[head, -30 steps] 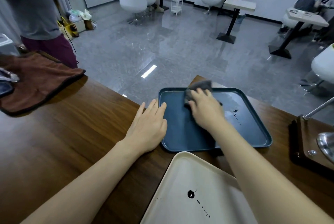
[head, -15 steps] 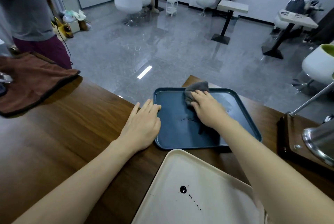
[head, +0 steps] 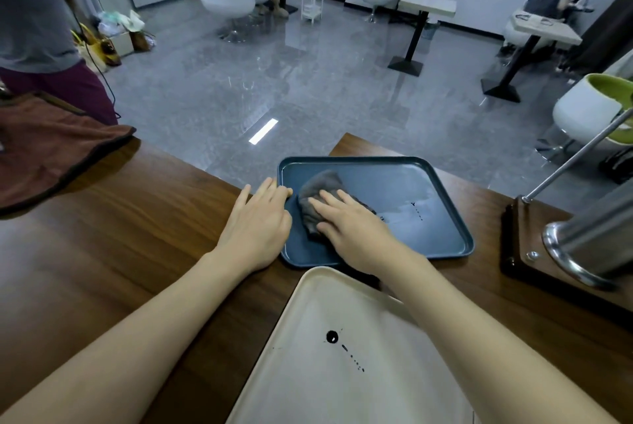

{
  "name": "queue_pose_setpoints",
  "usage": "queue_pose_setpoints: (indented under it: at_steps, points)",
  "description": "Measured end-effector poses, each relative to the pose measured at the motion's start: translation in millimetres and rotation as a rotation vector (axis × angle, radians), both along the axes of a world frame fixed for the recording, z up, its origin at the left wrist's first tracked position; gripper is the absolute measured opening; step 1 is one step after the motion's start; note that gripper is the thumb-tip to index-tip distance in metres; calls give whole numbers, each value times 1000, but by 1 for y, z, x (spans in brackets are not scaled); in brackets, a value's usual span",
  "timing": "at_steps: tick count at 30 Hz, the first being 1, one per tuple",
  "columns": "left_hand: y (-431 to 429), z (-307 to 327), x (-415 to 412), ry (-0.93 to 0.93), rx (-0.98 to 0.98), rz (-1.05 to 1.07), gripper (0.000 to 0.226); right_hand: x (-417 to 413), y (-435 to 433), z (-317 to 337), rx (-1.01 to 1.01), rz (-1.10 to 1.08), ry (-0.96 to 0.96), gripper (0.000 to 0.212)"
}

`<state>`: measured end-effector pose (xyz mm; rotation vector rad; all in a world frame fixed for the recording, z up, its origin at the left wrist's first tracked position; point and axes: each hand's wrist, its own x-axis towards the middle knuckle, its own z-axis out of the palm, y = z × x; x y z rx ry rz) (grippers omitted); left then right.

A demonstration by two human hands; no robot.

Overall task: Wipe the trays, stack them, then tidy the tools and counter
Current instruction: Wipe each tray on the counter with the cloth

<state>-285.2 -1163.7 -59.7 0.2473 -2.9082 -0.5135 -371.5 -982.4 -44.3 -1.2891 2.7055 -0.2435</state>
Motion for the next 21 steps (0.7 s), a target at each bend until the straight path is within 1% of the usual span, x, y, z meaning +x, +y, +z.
queue_pose_setpoints:
  at_steps: [3, 6, 8, 9, 10, 13, 15, 17, 19, 20, 21]
  points:
    - [0, 0, 0, 4, 21, 5, 41, -16, 41, 6, -10, -94, -54, 51]
    - [1, 0, 0, 8, 23, 5, 41, -32, 81, 16, 24, -282, -56, 50]
    - [2, -1, 0, 19, 28, 11, 40, -32, 89, 18, 66, -379, -42, 52]
    - [2, -1, 0, 21, 31, 14, 39, -27, 84, 17, 68, -385, -27, 52]
    - [3, -1, 0, 21, 33, 18, 39, -20, 73, 16, 56, -358, -13, 52]
    - [5, 1, 3, 20, 20, 18, 37, 10, 24, 14, 31, -154, -13, 51]
    - [5, 3, 1, 23, 18, 13, 37, 24, 0, 14, 29, -54, -15, 50]
    - [5, 3, 3, 35, 8, 33, 44, 26, 1, 17, 6, -29, -57, 49]
    - [5, 2, 7, 54, -23, 73, 54, 21, 18, 19, -18, -68, -124, 48]
    - [6, 1, 9, 59, -22, 99, 51, 18, 26, 20, -16, -90, -135, 48]
    - [7, 0, 11, 54, -9, 121, 43, 17, 32, 22, -4, -111, -134, 48]
